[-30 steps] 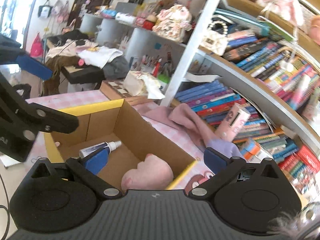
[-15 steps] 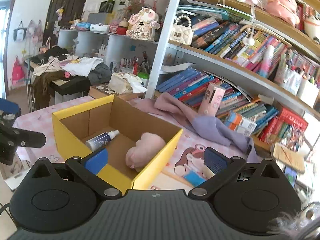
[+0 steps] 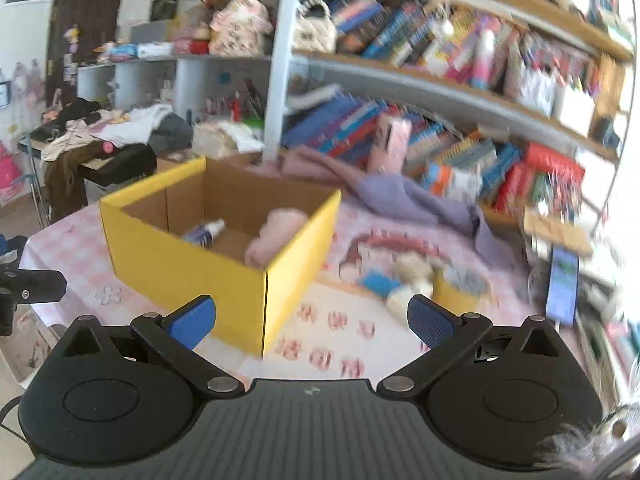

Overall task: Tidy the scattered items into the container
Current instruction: 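Withdraw both tools from the box back toward the table items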

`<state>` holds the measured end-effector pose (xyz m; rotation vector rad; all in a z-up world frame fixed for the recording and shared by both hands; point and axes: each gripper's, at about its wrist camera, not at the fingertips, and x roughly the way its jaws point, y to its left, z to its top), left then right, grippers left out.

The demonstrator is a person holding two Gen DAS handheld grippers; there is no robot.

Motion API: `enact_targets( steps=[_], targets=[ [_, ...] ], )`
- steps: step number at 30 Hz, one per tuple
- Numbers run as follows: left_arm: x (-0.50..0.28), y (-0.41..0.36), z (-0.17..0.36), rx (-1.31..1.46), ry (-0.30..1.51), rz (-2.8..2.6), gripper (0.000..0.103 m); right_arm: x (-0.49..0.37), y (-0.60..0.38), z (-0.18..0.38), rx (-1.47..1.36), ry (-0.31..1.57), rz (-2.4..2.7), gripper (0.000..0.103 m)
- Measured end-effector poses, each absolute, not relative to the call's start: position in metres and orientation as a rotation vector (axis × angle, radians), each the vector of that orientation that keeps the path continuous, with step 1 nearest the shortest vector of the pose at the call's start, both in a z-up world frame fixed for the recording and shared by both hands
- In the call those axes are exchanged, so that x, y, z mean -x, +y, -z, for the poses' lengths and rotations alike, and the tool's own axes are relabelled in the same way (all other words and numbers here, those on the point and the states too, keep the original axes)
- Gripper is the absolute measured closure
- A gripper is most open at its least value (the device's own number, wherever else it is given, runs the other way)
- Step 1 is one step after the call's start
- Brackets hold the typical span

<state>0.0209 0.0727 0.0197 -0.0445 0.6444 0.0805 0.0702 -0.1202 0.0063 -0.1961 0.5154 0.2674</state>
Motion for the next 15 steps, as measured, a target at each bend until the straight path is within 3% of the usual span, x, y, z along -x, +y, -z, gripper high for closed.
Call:
enact_targets(
  steps=[15],
  targets=[
    [-0.006,0.041,-0.002,-0.039,0.718,0.006,0.004,-0.040,-0.128,0.008,0.231,0.597,-0.277,0.000]
  ],
)
